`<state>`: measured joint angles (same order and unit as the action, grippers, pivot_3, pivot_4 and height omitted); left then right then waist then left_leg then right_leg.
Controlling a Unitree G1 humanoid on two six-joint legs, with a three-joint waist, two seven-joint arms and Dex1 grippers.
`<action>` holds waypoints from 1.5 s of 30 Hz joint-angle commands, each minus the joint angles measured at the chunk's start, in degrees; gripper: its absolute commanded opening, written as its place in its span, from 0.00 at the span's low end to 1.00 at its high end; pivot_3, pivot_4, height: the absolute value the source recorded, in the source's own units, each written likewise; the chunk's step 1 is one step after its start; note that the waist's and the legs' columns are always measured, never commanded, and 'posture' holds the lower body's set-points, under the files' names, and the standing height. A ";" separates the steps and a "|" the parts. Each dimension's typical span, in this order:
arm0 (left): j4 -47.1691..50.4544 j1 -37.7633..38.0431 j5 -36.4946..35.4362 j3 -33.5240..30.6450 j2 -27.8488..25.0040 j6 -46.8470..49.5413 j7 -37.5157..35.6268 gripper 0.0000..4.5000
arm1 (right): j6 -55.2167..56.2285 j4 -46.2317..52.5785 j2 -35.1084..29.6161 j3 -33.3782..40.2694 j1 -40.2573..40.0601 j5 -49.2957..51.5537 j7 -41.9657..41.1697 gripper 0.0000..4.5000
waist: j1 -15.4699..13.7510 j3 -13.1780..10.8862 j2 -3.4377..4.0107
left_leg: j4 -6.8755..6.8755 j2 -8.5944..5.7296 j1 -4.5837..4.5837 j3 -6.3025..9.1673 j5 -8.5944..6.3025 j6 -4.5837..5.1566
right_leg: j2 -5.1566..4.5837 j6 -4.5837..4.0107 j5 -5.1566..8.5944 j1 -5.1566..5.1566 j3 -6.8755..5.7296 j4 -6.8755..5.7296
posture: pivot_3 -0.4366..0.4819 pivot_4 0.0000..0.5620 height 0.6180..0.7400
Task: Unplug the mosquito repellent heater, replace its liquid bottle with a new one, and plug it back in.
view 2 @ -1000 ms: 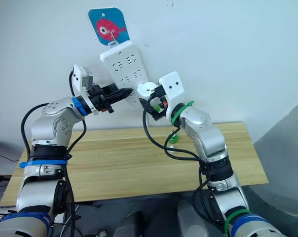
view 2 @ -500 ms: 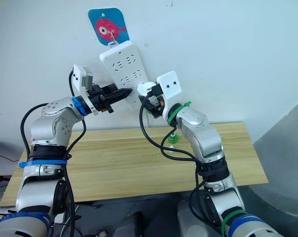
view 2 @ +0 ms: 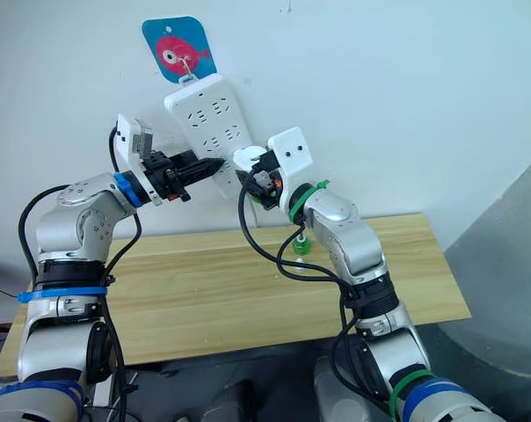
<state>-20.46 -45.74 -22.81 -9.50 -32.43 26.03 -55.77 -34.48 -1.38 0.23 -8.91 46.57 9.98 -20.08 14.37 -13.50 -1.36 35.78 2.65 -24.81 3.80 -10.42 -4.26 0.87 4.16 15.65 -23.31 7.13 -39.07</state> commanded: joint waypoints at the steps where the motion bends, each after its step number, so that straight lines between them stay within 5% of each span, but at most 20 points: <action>1: -0.30 0.44 0.91 2.71 0.97 -1.88 -1.67 0.30 | -0.01 1.66 0.05 0.85 2.09 0.65 -0.05 0.65 | -0.07 0.00 0.00 | 0.00 0.00 0.00 0.01 0.00 0.00 | 0.00 -0.01 -0.01 0.00 0.00 0.00 | 0.24 0.33 1.00; 2: -1.23 0.15 1.60 2.61 0.86 -2.98 -1.17 0.30 | -0.34 2.28 -0.48 1.25 1.85 0.88 -0.22 0.81 | -0.09 0.00 0.00 | 0.00 0.00 -0.01 0.01 0.00 0.00 | 0.00 -0.01 -0.01 0.00 0.00 0.00 | 0.24 0.33 1.00; 5: -4.41 -0.97 3.03 1.81 0.73 -6.44 0.87 0.30 | -2.47 5.55 -3.80 0.52 0.10 1.06 -2.64 0.99 | -0.48 0.00 0.00 | -0.02 -0.02 -0.03 0.02 0.00 0.00 | -0.02 -0.02 -0.01 0.00 -0.03 0.03 | 0.24 0.33 1.00; 12: -9.18 -2.97 4.18 0.82 -0.69 -10.13 4.20 0.30 | -7.67 16.64 -10.38 -0.28 -5.85 4.51 -8.54 0.99 | -1.45 0.00 0.00 | -0.05 -0.03 -0.03 0.01 -0.01 0.01 | -0.02 0.03 0.02 0.00 -0.02 0.06 | 0.26 0.35 1.00; 23: -9.00 -0.33 6.16 -1.37 -5.44 -14.29 7.61 0.99 | -10.14 23.83 -14.68 -2.00 -8.85 8.79 -12.97 1.00 | -1.52 -0.01 0.00 | -0.15 0.02 -0.03 -0.07 0.12 0.20 | 0.03 -0.03 -0.02 -0.13 0.06 0.02 | 0.28 0.36 1.00; 31: 4.85 12.97 3.00 -4.56 -11.59 -10.30 5.16 0.99 | -7.90 26.82 -17.47 -4.35 -10.00 9.01 -15.89 1.00 | -1.84 -0.02 0.01 | -0.32 0.07 -0.03 -0.17 0.12 0.20 | 0.02 -0.05 -0.03 -0.23 0.10 0.09 | 0.30 0.37 1.00; 34: 21.12 25.42 -2.41 -9.12 -11.39 -3.45 6.34 1.00 | -6.30 26.64 -16.97 -5.02 -10.17 8.25 -15.24 0.87 | -2.24 -0.02 -0.02 | -0.66 0.03 -0.07 -0.23 0.11 0.18 | -0.09 -0.05 -0.02 -0.32 0.12 0.21 | 0.32 0.38 1.00; 40: 51.28 48.23 -10.15 -12.70 -3.75 2.06 13.67 1.00 | -2.84 23.83 -15.62 -6.85 -10.01 5.42 -13.45 0.38 | -4.69 -0.03 -0.05 | -0.91 0.05 -0.11 -0.17 0.07 0.13 | -0.16 -0.45 0.08 -0.52 -0.01 0.09 | 0.36 0.37 1.00; 45: 65.86 60.74 -6.39 -9.09 3.71 -3.09 19.62 1.00 | -1.68 20.69 -13.89 -7.39 -8.96 3.66 -11.92 0.01 | -6.13 -0.03 -0.11 | -0.86 0.03 -0.03 -0.31 0.06 0.10 | -0.18 -0.44 0.13 -0.46 0.10 0.14 | 0.38 0.37 1.00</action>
<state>40.91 13.85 -30.62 -18.83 -29.33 25.50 -38.00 -37.79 18.77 -14.38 -16.03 36.69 14.41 -32.57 8.24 -13.53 -1.47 34.95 2.70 -24.82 3.50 -10.35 -4.16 0.74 3.73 15.83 -23.77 7.22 -38.93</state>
